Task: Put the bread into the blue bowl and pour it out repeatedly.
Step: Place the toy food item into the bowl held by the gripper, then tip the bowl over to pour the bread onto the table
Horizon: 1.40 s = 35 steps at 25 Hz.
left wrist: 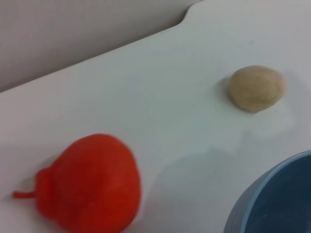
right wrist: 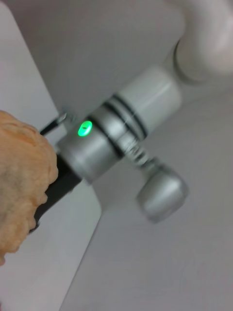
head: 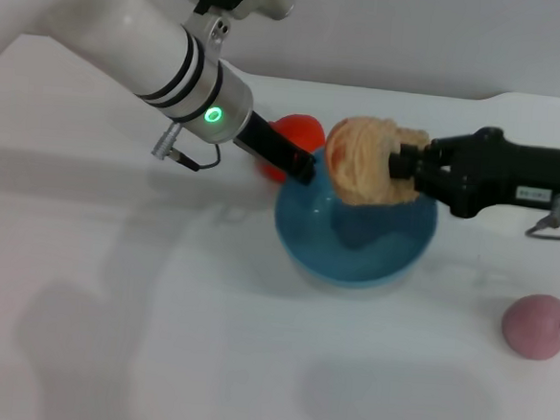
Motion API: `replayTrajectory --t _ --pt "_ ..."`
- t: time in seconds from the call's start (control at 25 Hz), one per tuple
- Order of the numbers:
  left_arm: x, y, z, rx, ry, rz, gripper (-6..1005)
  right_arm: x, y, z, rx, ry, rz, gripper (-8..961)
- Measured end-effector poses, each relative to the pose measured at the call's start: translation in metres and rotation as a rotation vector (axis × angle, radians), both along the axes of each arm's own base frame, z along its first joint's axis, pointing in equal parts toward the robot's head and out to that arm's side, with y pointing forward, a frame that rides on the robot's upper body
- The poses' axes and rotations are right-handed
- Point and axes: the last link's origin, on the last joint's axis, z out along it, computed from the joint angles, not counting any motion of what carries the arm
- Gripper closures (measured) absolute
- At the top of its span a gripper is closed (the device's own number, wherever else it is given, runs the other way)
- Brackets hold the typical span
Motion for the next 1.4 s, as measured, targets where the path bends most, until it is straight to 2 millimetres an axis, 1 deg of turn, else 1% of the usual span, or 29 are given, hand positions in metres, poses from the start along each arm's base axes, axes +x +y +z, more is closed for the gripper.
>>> replayTrajectory --t 0.16,0.48,0.68,0.72,0.8,0.88,1.0,1.12,1.2,1.24,1.28,1.4 --pt "0.005 0.000 0.000 -0.006 -0.019 -0.007 982 0.009 0.001 -0.018 -0.021 -0.021 -0.030 874" --pt "0.007 0.002 0.001 -0.001 -0.019 -0.013 983 0.016 0.001 -0.017 -0.038 -0.047 -0.069 874" --pt "0.010 0.004 0.001 0.004 -0.016 -0.020 983 0.017 0.000 -0.010 -0.022 -0.048 -0.086 805" --pt "0.010 0.004 0.001 0.004 -0.015 -0.022 983 0.018 0.000 -0.008 -0.014 -0.045 -0.094 791" --pt "0.009 0.005 0.001 0.006 -0.013 -0.024 983 0.020 0.001 0.000 0.011 -0.031 -0.113 549" --pt "0.009 0.006 0.001 0.013 -0.013 -0.026 983 0.021 0.001 0.012 0.045 -0.017 -0.131 542" --pt "0.008 0.009 0.003 0.043 -0.011 -0.033 983 0.024 0.000 0.034 0.108 0.018 -0.174 530" --pt "0.005 0.019 0.006 0.114 0.005 -0.058 983 0.036 -0.003 0.058 0.170 0.063 -0.260 519" --pt "0.005 0.024 0.005 0.159 0.016 -0.080 983 0.050 -0.006 0.070 0.198 0.092 -0.347 512" --pt "0.006 0.027 0.004 0.191 0.023 -0.106 983 0.069 -0.011 0.078 0.214 0.116 -0.448 508" --pt "0.006 0.027 0.004 0.191 0.023 -0.106 983 0.069 -0.011 0.078 0.214 0.116 -0.448 508" --pt "0.012 0.032 0.000 0.249 0.036 -0.175 983 0.096 -0.022 0.085 0.226 0.103 -0.568 507"
